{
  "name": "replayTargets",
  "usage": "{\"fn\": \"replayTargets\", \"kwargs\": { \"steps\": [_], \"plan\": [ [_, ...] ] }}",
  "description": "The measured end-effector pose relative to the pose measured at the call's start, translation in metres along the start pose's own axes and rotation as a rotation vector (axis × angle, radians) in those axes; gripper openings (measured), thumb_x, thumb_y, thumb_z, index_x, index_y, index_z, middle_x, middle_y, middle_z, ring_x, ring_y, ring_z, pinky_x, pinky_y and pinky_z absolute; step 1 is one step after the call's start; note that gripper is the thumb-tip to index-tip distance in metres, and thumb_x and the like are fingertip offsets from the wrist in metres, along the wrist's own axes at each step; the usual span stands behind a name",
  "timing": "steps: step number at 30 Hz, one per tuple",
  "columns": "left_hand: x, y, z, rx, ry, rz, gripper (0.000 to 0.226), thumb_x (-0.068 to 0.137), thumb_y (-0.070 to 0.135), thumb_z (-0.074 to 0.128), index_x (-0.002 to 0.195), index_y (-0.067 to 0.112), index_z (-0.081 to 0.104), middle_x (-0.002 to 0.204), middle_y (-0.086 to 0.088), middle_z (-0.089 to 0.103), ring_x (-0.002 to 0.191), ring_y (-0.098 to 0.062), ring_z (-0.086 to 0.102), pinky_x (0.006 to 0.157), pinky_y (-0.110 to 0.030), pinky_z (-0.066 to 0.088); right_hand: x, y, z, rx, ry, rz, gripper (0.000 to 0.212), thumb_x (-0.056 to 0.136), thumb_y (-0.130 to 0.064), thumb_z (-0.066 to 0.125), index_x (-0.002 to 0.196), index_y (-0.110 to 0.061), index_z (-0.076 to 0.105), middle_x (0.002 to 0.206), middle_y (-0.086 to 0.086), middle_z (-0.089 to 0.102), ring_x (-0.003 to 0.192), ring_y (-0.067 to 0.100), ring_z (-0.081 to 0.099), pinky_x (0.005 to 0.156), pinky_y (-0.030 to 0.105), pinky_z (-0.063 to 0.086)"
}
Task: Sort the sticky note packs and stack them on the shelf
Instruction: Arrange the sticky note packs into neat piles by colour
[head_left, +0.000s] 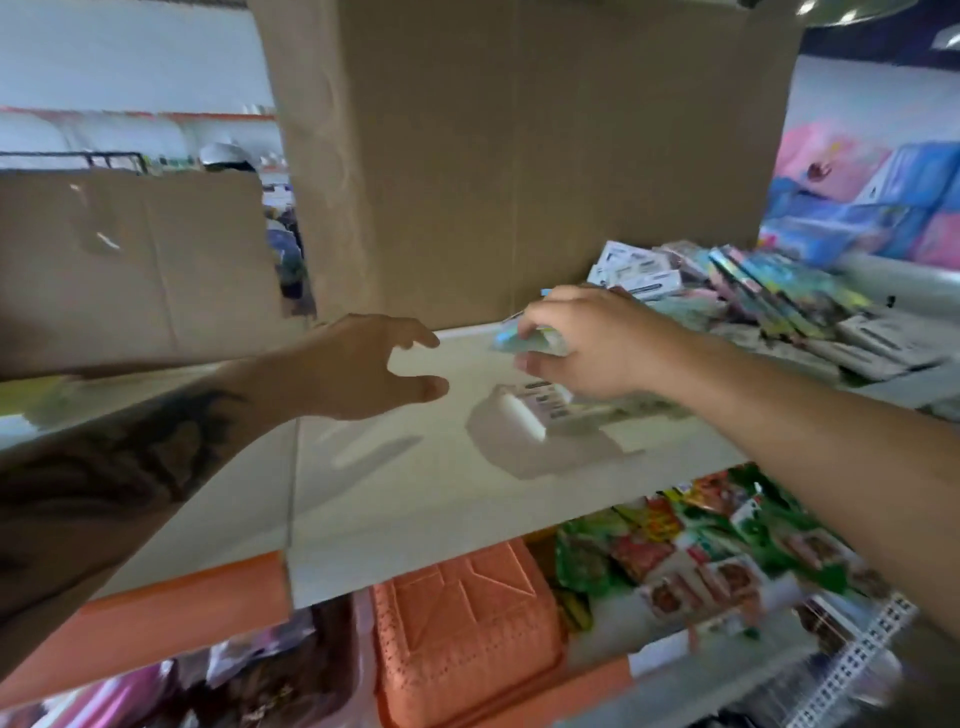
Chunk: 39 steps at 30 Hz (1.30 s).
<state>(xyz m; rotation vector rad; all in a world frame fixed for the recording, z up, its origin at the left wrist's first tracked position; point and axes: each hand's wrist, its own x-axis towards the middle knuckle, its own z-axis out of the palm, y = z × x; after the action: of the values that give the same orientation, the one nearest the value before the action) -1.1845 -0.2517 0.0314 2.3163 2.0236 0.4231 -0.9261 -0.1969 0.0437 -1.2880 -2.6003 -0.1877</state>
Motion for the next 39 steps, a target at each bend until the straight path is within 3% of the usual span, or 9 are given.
{"fn": "replayTargets", "kwargs": {
  "steps": [6,11,16,19,22,26,34,36,39],
  "plan": [
    [0.07,0.048,0.027,-0.116,0.012,0.003,0.049,0.089,0.062,0.064,0.131,0.038,0.058,0.12,0.012,0.058,0.112,-0.017,0.054,0.092,-0.03,0.038,-0.008,0.085,-0.014,0.047,0.049,0.064,0.043,0.092,-0.063,0.058,0.123,-0.033,0.062,0.128,-0.001,0.062,0.12,0.023,0.056,0.099,0.041,0.047],
    [0.121,0.061,0.05,-0.102,-0.028,0.029,0.036,0.1,0.043,0.057,0.119,0.014,0.063,0.114,-0.004,0.068,0.107,-0.026,0.061,0.09,-0.035,0.042,-0.004,0.129,-0.005,0.087,-0.035,0.201,0.069,0.09,-0.077,0.05,0.142,-0.031,0.055,0.144,-0.001,0.061,0.13,0.025,0.057,0.105,0.043,0.048],
    [0.151,0.067,0.061,-0.095,-0.106,0.081,0.041,0.102,0.038,0.056,0.141,0.025,0.056,0.132,0.0,0.063,0.12,-0.024,0.056,0.093,-0.031,0.04,0.001,0.144,0.006,0.111,-0.011,0.233,0.059,0.078,-0.084,0.042,0.104,-0.039,0.07,0.089,-0.006,0.074,0.086,0.016,0.067,0.081,0.038,0.057],
    [0.164,0.065,0.067,-0.022,-0.03,0.081,0.04,0.097,0.041,0.054,0.136,0.031,0.057,0.13,0.001,0.065,0.117,-0.024,0.059,0.093,-0.034,0.045,0.005,0.144,0.009,0.111,0.01,0.233,0.05,0.081,-0.077,0.05,0.101,-0.036,0.071,0.082,-0.005,0.073,0.078,0.015,0.067,0.076,0.037,0.057],
    [0.166,0.067,0.071,0.112,0.078,0.051,0.032,0.1,0.039,0.049,0.131,0.038,0.059,0.117,0.003,0.069,0.1,-0.026,0.065,0.073,-0.033,0.046,0.005,0.141,0.012,0.106,0.042,0.215,0.057,0.075,-0.077,0.047,0.104,-0.034,0.071,0.08,-0.003,0.073,0.075,0.018,0.069,0.075,0.038,0.058],
    [0.159,0.07,0.07,0.209,0.105,0.058,0.031,0.101,0.029,0.041,0.125,0.035,0.058,0.108,-0.003,0.068,0.09,-0.029,0.063,0.068,-0.036,0.046,0.0,0.133,0.01,0.068,0.089,0.135,0.029,0.087,-0.056,0.063,0.094,-0.029,0.07,0.073,-0.003,0.069,0.073,0.017,0.064,0.075,0.034,0.05],
    [0.126,0.072,0.057,0.236,0.144,0.037,0.038,0.103,0.024,0.036,0.134,0.033,0.056,0.11,-0.01,0.067,0.084,-0.029,0.057,0.071,-0.037,0.048,0.0,0.123,0.006,-0.381,0.129,-0.03,0.029,0.097,-0.045,0.054,0.082,-0.019,0.054,0.076,0.002,0.063,0.08,0.031,0.064,0.072,0.035,0.045],
    [0.111,0.07,0.051,0.237,0.156,0.006,0.039,0.104,0.024,0.036,0.136,0.034,0.055,0.115,-0.009,0.068,0.088,-0.029,0.059,0.07,-0.036,0.045,0.002,0.121,0.01,-0.577,0.211,-0.137,0.019,0.09,-0.029,0.064,0.076,-0.02,0.054,0.069,0.007,0.064,0.068,0.031,0.066,0.079,0.039,0.048],
    [0.084,0.063,0.045,0.212,0.198,-0.028,0.036,0.105,0.023,0.036,0.131,0.031,0.058,0.112,-0.007,0.069,0.084,-0.026,0.06,0.073,-0.037,0.052,0.005,0.116,0.012,-0.715,0.259,-0.201,0.033,0.073,-0.005,0.073,0.068,-0.021,0.044,0.052,0.01,0.058,0.051,0.029,0.061,0.077,0.047,0.051]
  ]
}}
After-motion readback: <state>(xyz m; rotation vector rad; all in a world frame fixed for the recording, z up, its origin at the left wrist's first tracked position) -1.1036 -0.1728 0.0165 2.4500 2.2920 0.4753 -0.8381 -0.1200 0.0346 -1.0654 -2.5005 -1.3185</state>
